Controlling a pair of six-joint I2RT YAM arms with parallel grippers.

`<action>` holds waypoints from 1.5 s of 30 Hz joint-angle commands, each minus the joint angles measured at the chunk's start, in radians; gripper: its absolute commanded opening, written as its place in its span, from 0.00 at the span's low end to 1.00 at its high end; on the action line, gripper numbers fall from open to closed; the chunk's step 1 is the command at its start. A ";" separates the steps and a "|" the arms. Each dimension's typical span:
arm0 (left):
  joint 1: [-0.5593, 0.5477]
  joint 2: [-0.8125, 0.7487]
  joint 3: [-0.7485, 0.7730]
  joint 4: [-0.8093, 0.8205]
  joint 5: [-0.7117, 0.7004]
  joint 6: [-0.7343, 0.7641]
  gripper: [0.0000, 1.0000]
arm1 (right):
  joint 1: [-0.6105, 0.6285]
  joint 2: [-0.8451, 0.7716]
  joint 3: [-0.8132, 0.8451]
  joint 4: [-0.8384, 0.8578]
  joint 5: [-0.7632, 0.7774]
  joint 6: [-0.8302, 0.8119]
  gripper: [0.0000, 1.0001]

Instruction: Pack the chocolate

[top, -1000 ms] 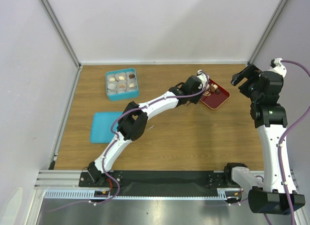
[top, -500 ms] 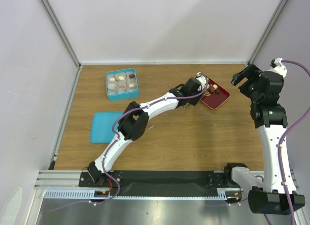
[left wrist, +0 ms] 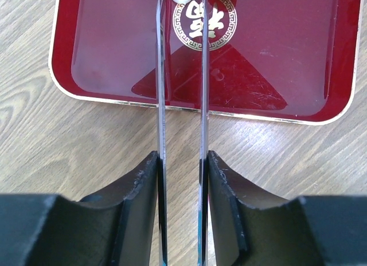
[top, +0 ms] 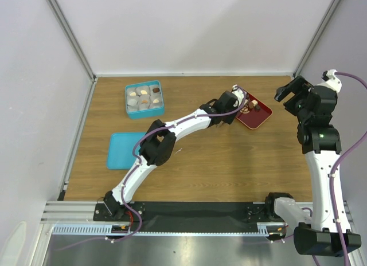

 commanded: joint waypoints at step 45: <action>0.177 -0.797 -0.601 -0.115 -0.211 -0.107 0.38 | 0.019 -0.115 -0.075 0.054 -0.133 0.035 0.87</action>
